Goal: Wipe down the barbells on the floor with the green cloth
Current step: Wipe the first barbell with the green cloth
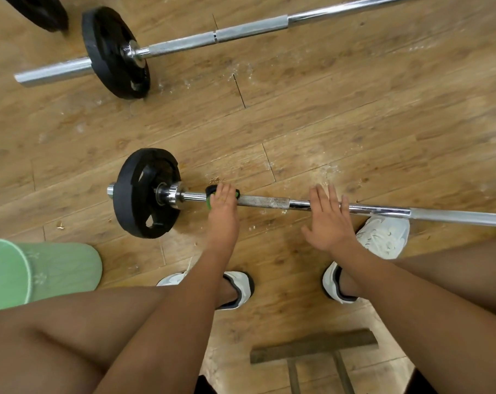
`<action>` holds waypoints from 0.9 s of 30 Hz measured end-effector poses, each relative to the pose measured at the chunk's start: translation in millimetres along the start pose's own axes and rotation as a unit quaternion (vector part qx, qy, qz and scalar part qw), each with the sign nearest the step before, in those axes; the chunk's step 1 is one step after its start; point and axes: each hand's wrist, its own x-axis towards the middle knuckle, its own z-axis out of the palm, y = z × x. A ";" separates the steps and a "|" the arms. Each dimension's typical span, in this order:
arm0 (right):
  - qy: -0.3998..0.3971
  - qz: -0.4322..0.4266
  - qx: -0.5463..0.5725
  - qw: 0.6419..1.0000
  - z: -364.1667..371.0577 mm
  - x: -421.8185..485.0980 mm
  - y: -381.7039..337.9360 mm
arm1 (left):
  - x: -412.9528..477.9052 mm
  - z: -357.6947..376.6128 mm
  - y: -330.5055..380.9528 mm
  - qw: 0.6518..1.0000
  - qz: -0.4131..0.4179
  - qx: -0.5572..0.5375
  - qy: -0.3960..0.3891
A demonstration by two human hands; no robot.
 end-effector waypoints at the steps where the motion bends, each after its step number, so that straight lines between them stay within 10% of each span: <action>1: 0.006 0.003 0.000 1.000 -0.6 2.0 -0.4 | -0.8 1.9 1.1 0.999 0.039 0.000 -0.017; 10: 0.003 0.017 -0.009 1.000 -13.0 24.3 0.7 | 22.0 2.8 4.7 0.997 -0.032 -0.046 0.052; 16: 0.002 0.026 -0.012 1.000 -23.4 35.1 -0.5 | 34.5 -3.4 -6.7 0.996 0.087 -0.003 0.019; 20: 0.008 0.033 0.007 0.999 -29.3 41.7 0.2 | 41.6 -10.1 -28.9 0.994 -0.071 -0.014 0.082; 27: 0.005 0.037 0.031 0.999 -33.7 55.7 4.1 | 44.9 -0.5 5.4 0.995 0.096 0.010 0.014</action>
